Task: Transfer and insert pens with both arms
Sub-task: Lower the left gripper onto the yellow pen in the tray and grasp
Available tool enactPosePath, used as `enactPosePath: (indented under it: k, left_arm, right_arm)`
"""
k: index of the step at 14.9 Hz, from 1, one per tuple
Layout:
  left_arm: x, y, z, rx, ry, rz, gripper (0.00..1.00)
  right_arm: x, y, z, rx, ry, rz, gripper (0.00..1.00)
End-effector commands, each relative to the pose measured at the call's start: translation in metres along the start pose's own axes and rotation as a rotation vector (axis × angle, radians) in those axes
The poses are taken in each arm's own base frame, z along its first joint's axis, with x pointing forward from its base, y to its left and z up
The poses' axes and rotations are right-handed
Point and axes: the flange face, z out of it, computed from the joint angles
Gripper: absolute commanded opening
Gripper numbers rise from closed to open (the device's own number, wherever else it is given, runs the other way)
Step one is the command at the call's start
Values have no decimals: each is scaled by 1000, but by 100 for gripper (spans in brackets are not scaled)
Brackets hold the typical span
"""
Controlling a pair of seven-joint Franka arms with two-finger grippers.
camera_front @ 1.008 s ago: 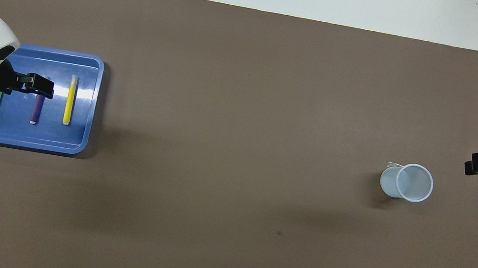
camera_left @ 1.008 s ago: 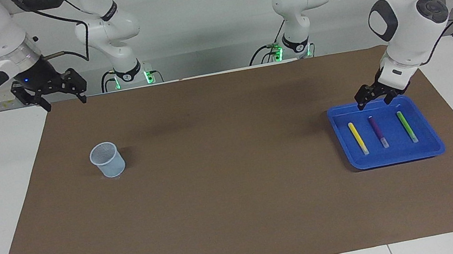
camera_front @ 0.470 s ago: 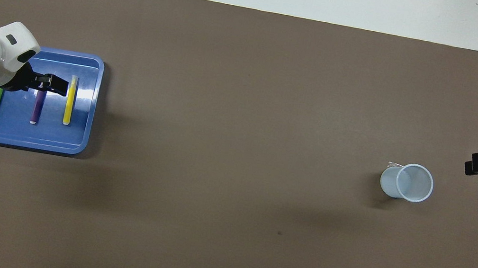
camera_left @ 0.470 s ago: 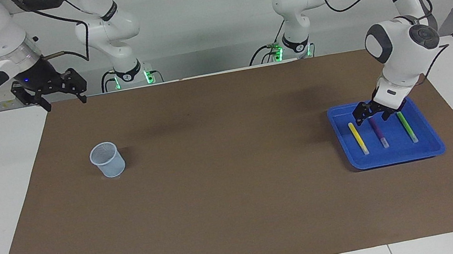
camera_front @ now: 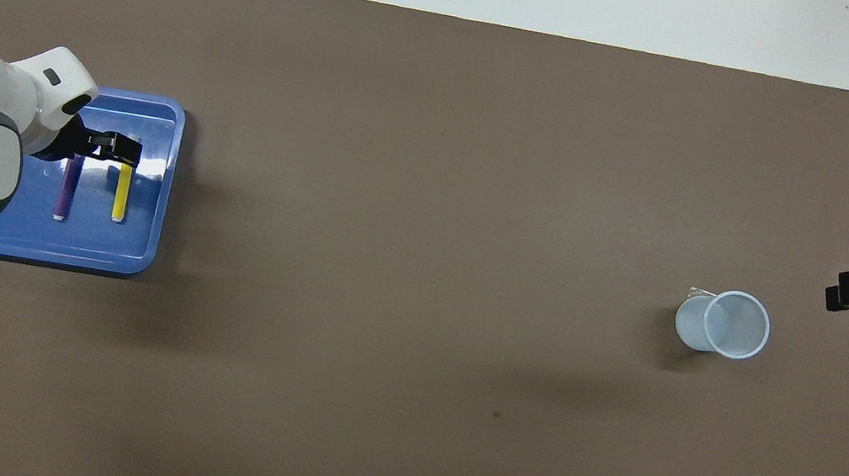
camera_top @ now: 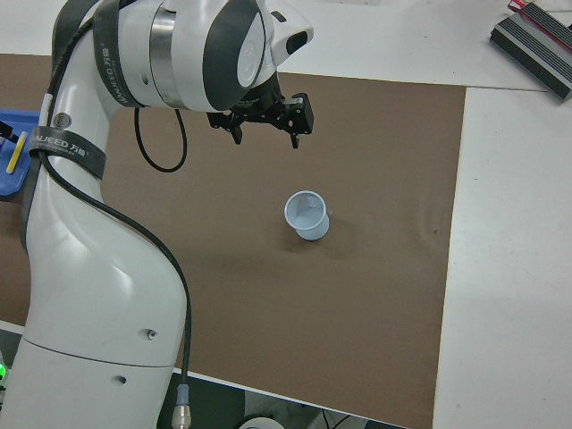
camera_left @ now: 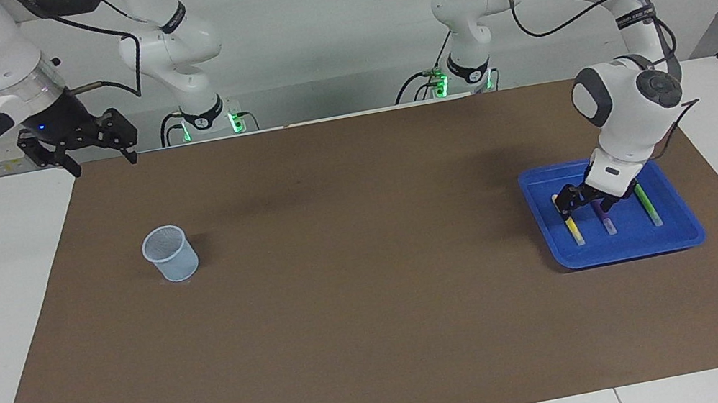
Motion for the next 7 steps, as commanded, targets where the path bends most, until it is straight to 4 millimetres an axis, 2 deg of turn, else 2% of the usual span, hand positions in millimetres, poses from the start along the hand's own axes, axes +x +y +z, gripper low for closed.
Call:
enactPosePath:
  k: [1, 7]
  left_arm:
    - [1, -1, 8, -10, 18, 6, 99]
    - [-1, 1, 29, -9, 22, 7, 89]
  right_arm:
    - [-3, 2, -2, 8, 14, 15, 100]
    - [-3, 1, -1, 8, 12, 13, 100]
